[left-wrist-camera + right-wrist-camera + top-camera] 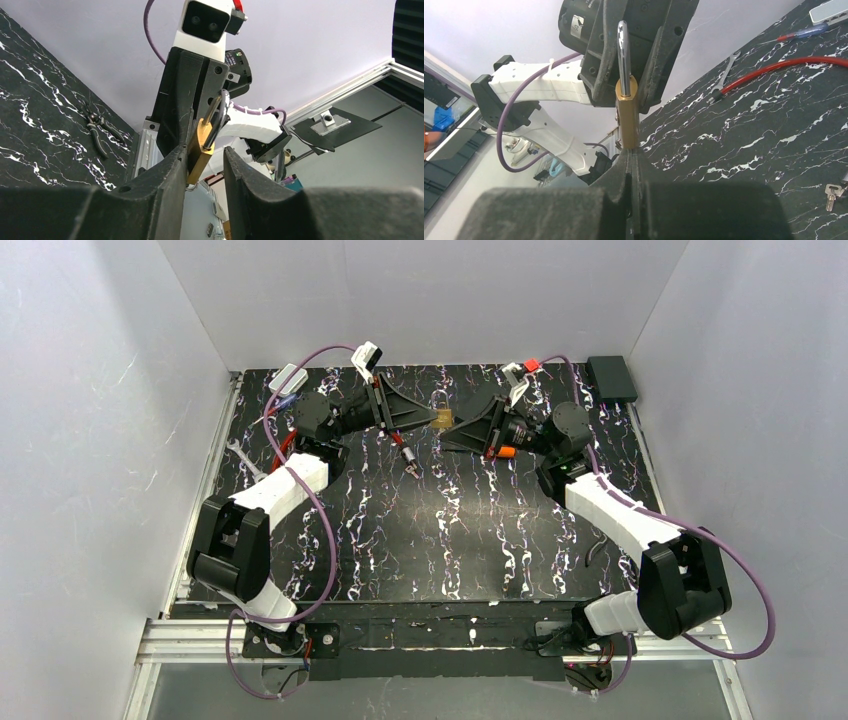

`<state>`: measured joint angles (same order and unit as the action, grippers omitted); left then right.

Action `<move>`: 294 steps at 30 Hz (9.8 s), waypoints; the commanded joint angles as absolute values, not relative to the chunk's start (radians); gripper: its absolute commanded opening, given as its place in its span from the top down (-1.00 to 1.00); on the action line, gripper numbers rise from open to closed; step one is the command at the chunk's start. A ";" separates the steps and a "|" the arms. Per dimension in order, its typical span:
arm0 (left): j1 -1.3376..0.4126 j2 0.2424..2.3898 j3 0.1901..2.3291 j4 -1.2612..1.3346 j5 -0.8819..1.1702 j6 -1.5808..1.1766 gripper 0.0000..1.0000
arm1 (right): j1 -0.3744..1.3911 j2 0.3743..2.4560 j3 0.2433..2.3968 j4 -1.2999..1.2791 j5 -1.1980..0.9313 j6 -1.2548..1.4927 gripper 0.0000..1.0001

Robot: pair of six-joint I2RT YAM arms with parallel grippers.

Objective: Unlock with the key

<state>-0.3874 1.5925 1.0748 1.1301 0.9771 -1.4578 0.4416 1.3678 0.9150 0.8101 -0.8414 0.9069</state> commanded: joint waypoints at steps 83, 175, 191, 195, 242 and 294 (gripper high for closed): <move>-0.398 1.386 1.176 -0.046 0.364 -0.823 1.00 | 0.899 1.423 1.270 -0.048 0.169 0.231 -0.09; -0.383 1.419 1.070 0.703 0.853 -1.167 1.00 | 0.425 1.479 0.947 0.761 -0.590 0.810 0.97; -0.382 1.434 1.052 0.921 0.909 -1.247 1.00 | 0.416 1.638 0.973 1.307 -0.785 1.273 0.97; -0.383 1.439 1.042 0.922 0.889 -1.248 1.00 | 0.413 1.638 0.974 1.298 -0.792 1.269 0.97; -0.412 1.467 1.063 0.857 0.916 -1.187 1.00 | 0.441 1.357 1.047 0.654 -0.847 0.799 -0.07; -0.401 1.456 1.073 0.668 0.851 -1.043 0.28 | 0.574 1.335 1.013 0.560 -0.882 0.691 0.97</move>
